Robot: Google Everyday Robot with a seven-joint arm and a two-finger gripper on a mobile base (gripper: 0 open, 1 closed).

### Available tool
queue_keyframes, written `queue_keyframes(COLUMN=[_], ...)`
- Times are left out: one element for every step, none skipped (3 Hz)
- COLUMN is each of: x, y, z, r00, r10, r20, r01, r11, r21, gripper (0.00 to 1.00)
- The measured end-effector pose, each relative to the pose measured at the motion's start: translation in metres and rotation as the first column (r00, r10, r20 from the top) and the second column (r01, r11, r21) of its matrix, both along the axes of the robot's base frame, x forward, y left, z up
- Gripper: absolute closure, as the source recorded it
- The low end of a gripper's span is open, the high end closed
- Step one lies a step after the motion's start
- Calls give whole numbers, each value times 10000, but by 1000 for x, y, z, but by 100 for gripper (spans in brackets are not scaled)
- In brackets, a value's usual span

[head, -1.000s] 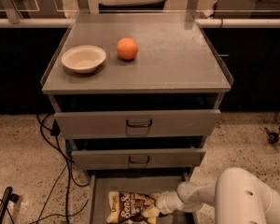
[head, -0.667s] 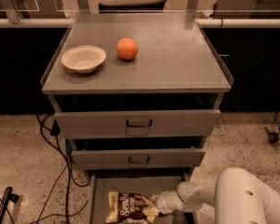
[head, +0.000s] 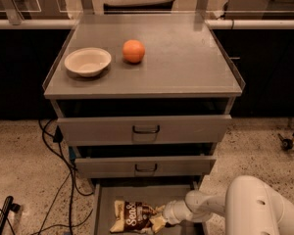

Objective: Pick brown chip bag from bottom drawer and place on counter

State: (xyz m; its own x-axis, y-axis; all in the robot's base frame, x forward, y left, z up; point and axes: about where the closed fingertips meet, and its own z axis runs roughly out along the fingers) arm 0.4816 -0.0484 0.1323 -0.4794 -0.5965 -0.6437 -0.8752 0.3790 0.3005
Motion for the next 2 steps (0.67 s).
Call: queue_keyframes(x=[-4, -6], y=[-1, -10], z=[13, 51], r00=[9990, 9948], r10=[438, 956], r20=[-8, 362], r01=[-437, -973], r11=[9988, 9941], r21=[234, 473], gripper=[100, 100])
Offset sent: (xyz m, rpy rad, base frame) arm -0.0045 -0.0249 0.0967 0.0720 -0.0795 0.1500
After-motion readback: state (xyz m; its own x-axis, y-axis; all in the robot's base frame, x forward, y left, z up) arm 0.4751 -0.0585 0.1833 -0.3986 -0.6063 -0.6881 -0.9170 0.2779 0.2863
